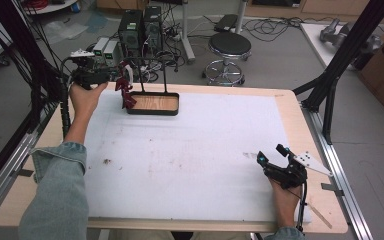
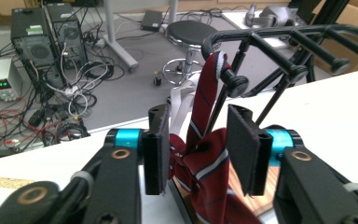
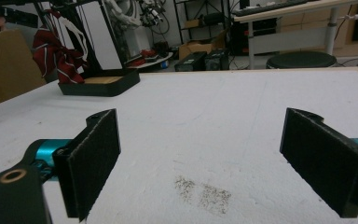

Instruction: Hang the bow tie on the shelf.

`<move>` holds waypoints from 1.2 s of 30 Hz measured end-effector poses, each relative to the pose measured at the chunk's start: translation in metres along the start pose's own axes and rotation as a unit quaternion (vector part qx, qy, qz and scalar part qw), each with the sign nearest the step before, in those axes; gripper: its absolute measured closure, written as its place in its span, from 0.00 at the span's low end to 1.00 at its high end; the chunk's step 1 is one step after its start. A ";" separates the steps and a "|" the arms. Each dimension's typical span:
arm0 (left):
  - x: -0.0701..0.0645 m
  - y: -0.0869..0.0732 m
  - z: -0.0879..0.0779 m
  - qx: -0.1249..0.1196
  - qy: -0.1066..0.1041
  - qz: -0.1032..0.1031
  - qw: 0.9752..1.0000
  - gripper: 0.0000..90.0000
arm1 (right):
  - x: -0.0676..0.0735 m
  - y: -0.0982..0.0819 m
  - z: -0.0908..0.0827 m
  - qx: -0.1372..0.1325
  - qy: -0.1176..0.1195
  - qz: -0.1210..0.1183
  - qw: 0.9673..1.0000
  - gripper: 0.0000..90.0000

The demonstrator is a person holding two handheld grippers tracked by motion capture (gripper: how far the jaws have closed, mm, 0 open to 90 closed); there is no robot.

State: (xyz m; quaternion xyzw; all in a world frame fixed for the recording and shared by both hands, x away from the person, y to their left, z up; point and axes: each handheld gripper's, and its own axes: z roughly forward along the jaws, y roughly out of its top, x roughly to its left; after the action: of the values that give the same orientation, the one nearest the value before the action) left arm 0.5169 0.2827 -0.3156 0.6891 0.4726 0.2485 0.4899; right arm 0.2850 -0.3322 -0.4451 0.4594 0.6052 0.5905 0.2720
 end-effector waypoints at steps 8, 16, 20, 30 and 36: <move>-0.001 -0.006 -0.024 -0.022 -0.006 0.006 1.000 0.55 | 0.000 0.000 0.001 -0.002 0.003 -0.001 1.000 0.13; -0.004 -0.010 -0.050 -0.048 -0.014 0.014 0.999 0.49 | 0.000 0.000 0.002 0.001 0.003 -0.002 1.000 0.13; -0.004 -0.011 -0.062 -0.064 -0.016 0.020 0.998 0.45 | 0.000 0.000 0.002 0.001 0.003 -0.003 1.000 0.13; -0.014 -0.025 -0.085 -0.088 -0.025 0.021 0.996 0.33 | 0.001 0.000 0.001 0.004 -0.001 -0.003 1.000 0.13; -0.021 -0.040 -0.101 -0.092 -0.030 0.035 0.995 0.32 | 0.001 0.000 0.001 0.005 0.000 -0.003 1.000 0.12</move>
State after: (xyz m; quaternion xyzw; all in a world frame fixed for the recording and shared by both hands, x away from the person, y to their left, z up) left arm 0.4104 0.3111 -0.3100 0.6645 0.4085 0.2874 0.5558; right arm 0.2858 -0.3310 -0.4449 0.4586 0.6097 0.5868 0.2714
